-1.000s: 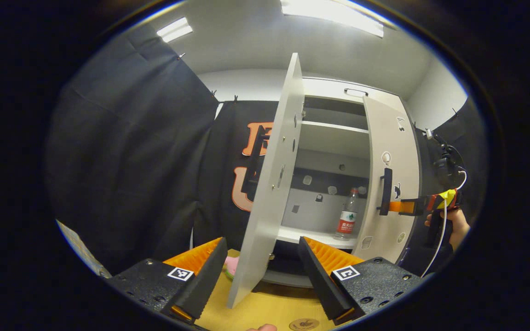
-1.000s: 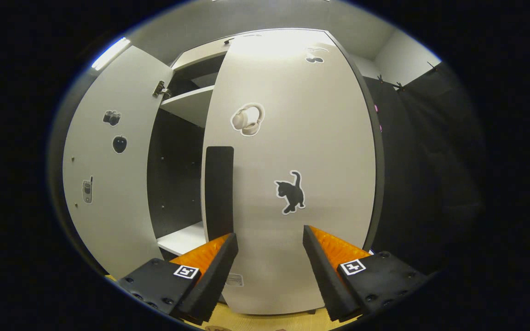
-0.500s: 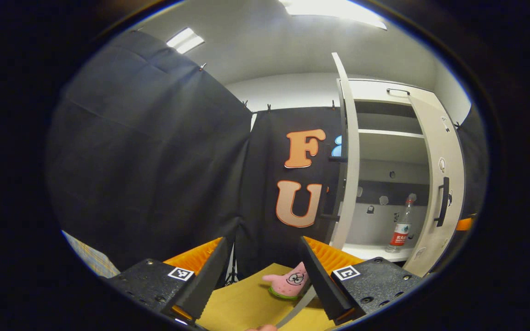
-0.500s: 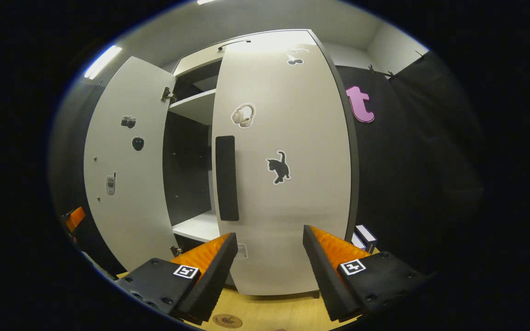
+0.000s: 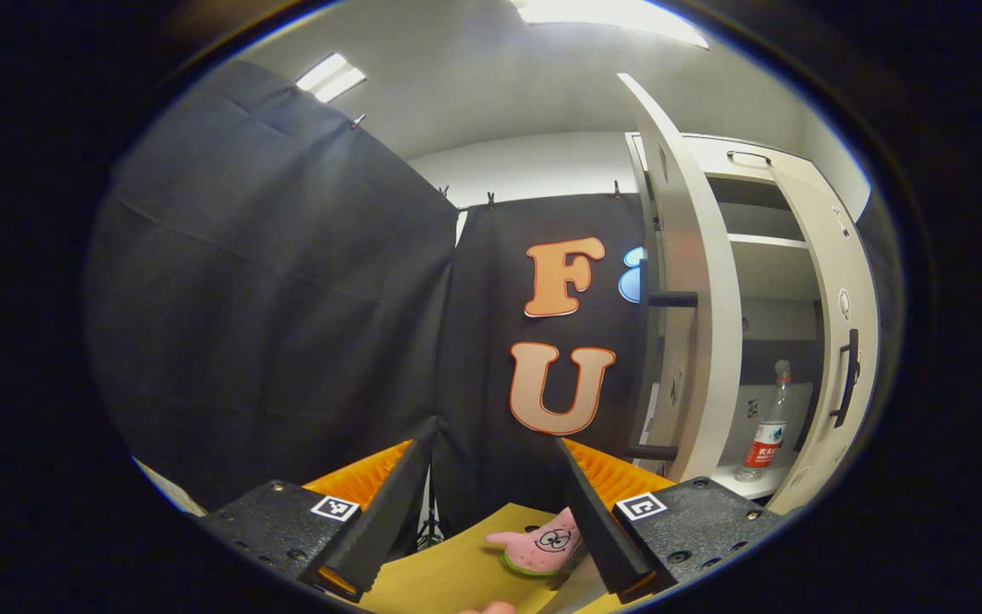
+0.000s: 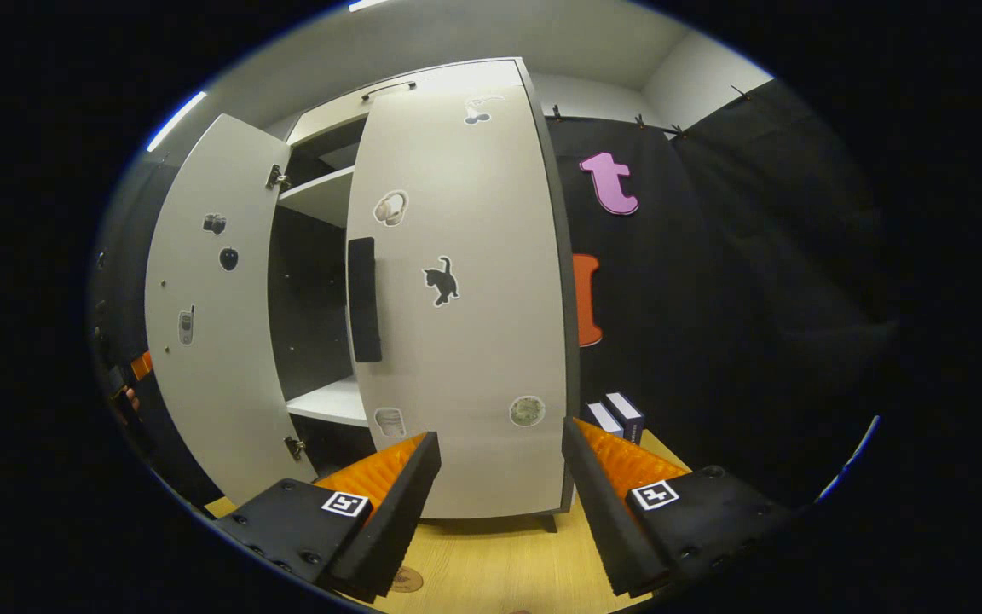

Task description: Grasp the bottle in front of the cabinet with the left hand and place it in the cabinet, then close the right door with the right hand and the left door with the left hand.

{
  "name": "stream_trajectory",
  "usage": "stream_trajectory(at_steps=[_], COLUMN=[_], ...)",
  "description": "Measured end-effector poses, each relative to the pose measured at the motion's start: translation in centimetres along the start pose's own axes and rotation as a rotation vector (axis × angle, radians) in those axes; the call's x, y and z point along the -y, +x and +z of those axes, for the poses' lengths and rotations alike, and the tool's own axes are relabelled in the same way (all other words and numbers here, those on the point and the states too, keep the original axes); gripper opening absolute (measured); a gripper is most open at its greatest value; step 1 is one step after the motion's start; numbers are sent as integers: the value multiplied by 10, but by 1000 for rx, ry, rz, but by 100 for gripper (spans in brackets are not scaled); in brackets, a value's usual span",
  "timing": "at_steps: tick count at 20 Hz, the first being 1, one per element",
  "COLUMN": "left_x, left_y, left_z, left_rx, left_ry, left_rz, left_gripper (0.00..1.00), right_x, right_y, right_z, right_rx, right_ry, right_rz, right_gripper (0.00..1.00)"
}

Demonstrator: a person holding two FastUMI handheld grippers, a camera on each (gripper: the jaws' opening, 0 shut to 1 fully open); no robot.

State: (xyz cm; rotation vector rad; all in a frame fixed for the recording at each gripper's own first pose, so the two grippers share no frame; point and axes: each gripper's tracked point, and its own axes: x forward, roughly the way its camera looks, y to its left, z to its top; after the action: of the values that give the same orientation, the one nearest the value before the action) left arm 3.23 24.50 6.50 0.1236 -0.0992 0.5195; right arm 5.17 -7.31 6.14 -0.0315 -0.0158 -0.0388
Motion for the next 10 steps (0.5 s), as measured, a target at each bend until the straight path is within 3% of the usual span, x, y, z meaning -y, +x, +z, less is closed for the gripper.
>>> stream_trajectory(at_steps=[9,10], left_x=[42,50], left_y=[-15,-18], left_z=[-6,-7], left_rx=[-33,-37], left_ry=[-6,-17], left_rz=[-125,-143], left_gripper=[92,88], right_x=[18,18], right_y=[-6,-7], right_z=[-3,-2], right_rx=[3,4], right_ry=[8,7], right_rz=[-55,-56], right_gripper=[96,96])
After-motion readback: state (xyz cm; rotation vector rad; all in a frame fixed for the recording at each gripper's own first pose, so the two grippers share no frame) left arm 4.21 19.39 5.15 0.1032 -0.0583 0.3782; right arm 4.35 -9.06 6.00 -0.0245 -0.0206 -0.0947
